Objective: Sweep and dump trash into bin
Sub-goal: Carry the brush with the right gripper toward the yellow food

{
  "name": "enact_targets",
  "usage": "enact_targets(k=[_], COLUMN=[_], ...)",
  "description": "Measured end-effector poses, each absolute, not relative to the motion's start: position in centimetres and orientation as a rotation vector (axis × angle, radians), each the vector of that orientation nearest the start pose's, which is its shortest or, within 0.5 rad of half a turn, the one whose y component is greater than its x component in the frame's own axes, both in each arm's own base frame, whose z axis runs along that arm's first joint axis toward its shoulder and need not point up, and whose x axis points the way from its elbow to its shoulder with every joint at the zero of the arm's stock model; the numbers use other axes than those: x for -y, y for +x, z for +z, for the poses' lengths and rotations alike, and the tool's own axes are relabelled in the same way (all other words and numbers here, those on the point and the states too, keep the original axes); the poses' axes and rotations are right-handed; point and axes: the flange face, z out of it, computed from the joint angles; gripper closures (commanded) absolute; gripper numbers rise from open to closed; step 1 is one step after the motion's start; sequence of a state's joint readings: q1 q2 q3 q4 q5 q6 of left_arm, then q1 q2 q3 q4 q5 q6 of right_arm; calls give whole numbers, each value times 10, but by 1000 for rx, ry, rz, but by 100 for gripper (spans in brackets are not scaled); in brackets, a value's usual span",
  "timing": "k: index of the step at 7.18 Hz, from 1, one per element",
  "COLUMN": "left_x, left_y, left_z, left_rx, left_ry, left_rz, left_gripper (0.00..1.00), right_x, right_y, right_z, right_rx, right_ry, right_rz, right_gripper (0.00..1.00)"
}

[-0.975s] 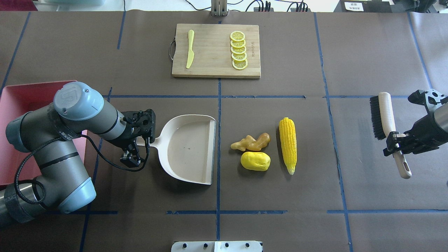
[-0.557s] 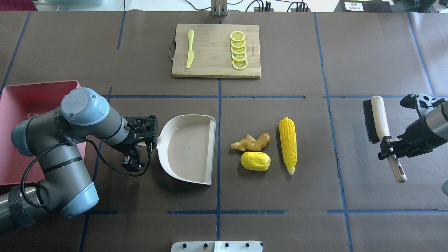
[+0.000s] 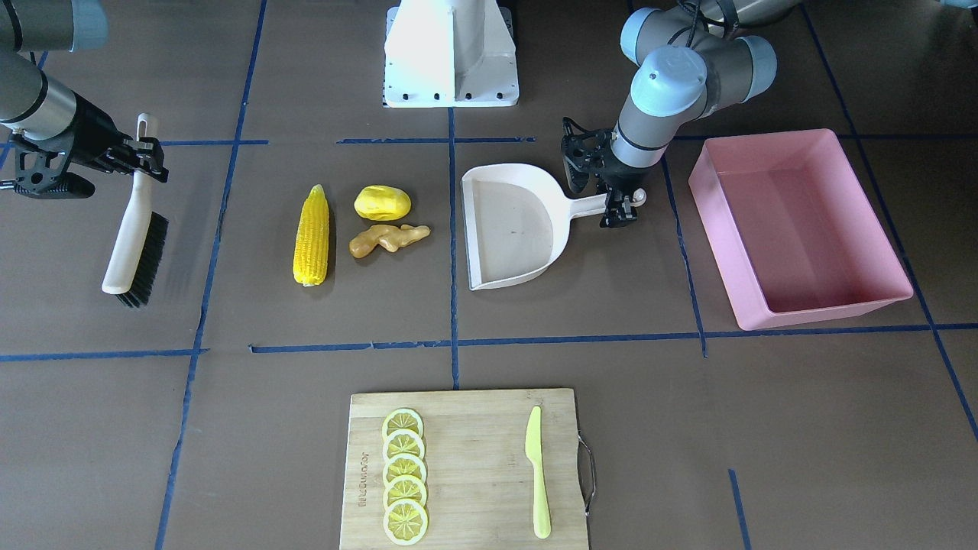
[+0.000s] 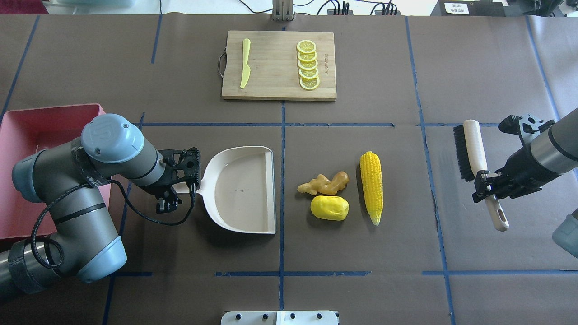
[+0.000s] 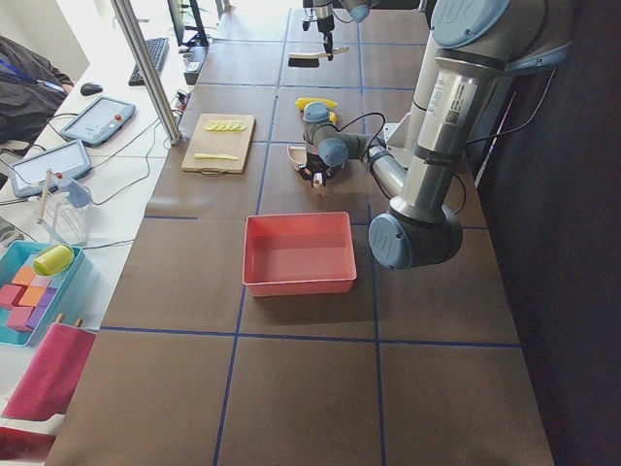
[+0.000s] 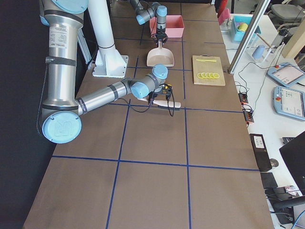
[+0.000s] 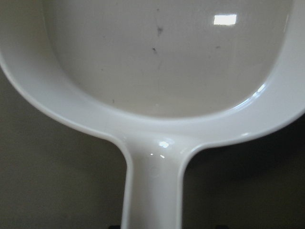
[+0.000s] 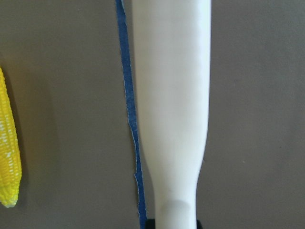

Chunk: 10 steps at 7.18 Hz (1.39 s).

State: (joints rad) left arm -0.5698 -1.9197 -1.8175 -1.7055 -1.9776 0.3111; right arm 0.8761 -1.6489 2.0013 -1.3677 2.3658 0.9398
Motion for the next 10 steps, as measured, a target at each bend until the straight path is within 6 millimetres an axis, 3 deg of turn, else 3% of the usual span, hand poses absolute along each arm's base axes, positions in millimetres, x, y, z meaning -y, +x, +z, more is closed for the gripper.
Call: enact_targets(k=[3, 7, 10], left_x=[407, 408, 414], left_y=[460, 461, 464], left_z=[329, 322, 295], left_rx=[-670, -658, -579], left_ry=[612, 589, 538], left_rz=[1377, 1372, 1360], left_gripper=[100, 100, 100], right_x=[391, 380, 367], right_y=[-260, -313, -338], right_z=[446, 423, 415], right_rx=[909, 829, 785], right_ry=[-214, -237, -236], right_rz=[-16, -77, -115], right_gripper=[100, 100, 100])
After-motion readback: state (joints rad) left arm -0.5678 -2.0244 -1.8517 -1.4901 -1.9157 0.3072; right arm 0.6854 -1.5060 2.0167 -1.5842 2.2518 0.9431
